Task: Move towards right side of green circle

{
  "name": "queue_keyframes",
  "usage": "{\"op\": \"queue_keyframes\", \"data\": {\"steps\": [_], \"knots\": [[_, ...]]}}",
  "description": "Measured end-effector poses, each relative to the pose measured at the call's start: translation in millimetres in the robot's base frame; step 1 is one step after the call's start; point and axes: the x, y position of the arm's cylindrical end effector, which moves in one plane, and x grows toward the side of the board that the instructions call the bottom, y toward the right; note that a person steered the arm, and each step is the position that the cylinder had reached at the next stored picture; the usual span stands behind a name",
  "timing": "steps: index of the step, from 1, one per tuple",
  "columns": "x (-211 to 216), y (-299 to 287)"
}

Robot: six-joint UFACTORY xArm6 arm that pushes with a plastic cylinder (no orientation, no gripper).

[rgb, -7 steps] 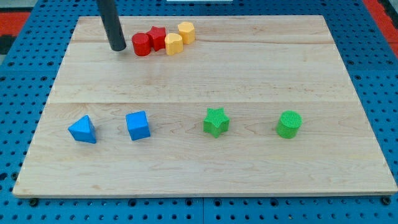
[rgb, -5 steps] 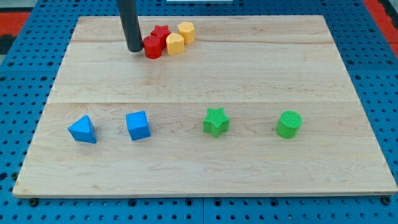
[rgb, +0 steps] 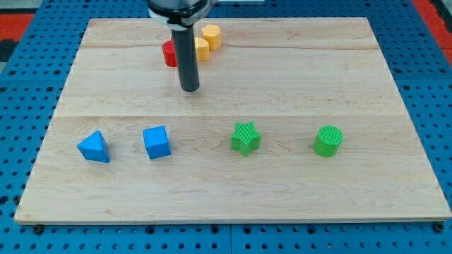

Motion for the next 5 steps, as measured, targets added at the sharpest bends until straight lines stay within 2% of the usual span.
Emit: {"op": "queue_keyframes", "data": {"steps": [1,2,3,4,5], "knots": [[-1.9,72.9],[14.1,185.4],[23.9,263.5],[98.8,284.5],[149.2,253.2]]}}
